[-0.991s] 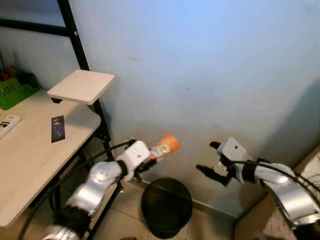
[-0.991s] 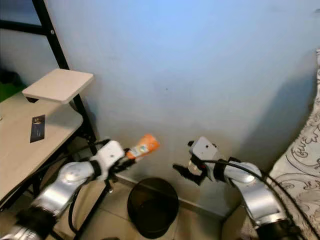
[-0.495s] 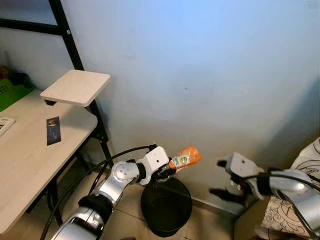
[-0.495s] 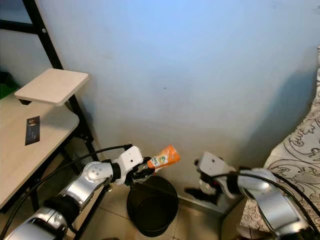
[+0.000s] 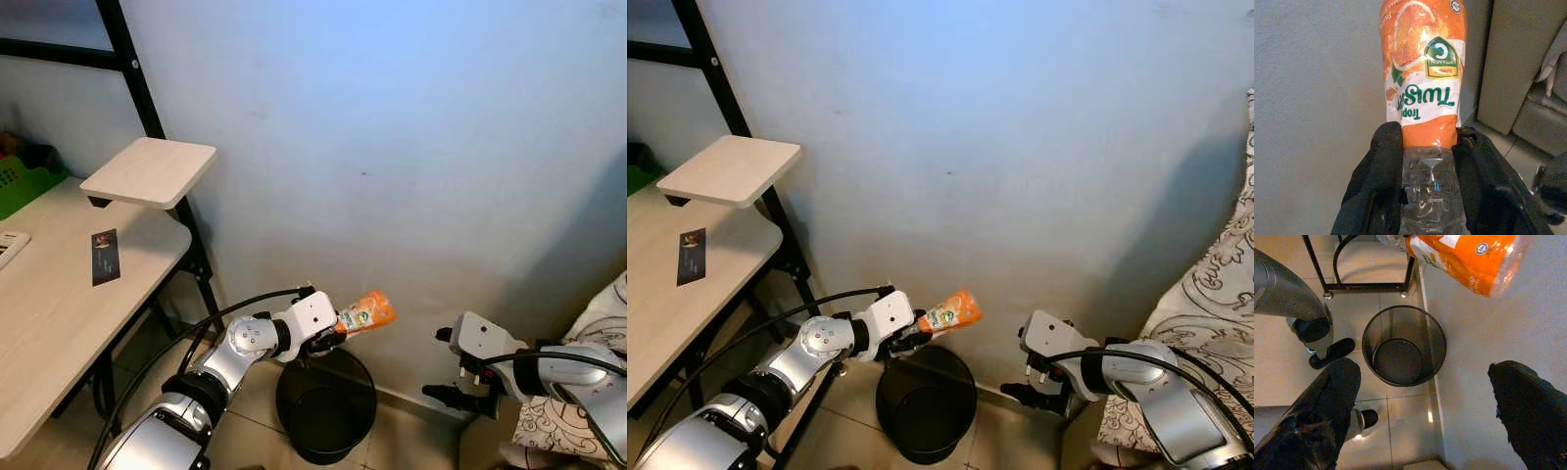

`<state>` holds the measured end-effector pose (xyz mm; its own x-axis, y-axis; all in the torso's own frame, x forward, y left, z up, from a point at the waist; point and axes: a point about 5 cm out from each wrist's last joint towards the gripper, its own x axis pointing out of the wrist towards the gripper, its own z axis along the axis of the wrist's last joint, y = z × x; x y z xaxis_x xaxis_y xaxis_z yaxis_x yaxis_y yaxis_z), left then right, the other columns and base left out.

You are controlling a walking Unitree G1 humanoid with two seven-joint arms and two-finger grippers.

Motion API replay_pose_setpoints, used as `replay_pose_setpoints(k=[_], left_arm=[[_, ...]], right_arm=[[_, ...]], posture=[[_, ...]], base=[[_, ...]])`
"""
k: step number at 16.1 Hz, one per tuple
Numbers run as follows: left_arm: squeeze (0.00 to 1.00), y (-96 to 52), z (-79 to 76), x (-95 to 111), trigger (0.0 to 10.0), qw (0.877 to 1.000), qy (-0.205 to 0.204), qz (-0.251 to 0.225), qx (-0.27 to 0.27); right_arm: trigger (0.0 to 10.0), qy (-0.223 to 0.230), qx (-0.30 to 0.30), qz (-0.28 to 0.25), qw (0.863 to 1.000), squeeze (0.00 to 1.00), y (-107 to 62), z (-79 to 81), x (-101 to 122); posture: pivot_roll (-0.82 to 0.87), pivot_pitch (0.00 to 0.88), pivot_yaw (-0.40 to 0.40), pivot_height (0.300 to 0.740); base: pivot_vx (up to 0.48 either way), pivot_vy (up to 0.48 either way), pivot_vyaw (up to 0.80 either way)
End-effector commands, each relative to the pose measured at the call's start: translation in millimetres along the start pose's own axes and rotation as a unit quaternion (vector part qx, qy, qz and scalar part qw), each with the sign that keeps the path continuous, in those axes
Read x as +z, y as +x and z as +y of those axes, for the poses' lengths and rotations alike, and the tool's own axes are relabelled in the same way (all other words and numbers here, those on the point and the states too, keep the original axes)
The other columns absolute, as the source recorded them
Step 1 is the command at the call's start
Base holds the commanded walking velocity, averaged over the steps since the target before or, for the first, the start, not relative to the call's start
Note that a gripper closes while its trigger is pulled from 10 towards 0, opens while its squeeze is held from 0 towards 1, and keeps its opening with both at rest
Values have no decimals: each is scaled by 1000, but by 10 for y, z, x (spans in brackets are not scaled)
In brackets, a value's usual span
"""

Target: Clean up the room

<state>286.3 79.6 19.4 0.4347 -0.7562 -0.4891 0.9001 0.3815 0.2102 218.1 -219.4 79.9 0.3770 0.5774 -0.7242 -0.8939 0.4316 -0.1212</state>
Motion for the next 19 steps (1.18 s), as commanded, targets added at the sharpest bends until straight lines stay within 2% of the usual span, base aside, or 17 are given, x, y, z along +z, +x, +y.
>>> replay_pose_setpoints(k=[1, 2, 4, 16, 18, 19], left_arm=[[0, -6, 35, 5, 10000, 1000, 12, 6, 7], [1000, -7, 43, -1, 10000, 1000, -3, 2, 12], [1000, -1, 30, -5, 10000, 1000, -14, 0, 4], [1000, -31, -54, -114, 10000, 999, -6, 19, -25], [1000, -87, -5, -126, 10000, 1000, -30, -2, 5], [1000, -137, 80, -78, 10000, 996, -64, -41, 47]], right_arm=[[10000, -8, 2, 1, 1000, 0, -19, 2, 24], [10000, -9, 2, 2, 1000, 0, -17, -4, 18], [10000, -10, 2, 2, 1000, 0, -17, -5, 18], [10000, -13, 6, 2, 1000, 0, 27, -2, 2], [10000, -4, -1, -10, 1000, 0, 59, 22, 11], [10000, 15, -14, -29, 999, 0, 80, 48, 25]], posture=[[-96, 0, 60, 740], [-97, 0, 61, 740], [-98, 0, 63, 740], [-87, 0, 56, 740], [-81, 0, 60, 740], [-77, 0, 67, 740]], base=[[0, 0, 0], [0, 0, 0], [0, 0, 0], [0, 0, 0], [0, 0, 0], [0, 0, 0]])
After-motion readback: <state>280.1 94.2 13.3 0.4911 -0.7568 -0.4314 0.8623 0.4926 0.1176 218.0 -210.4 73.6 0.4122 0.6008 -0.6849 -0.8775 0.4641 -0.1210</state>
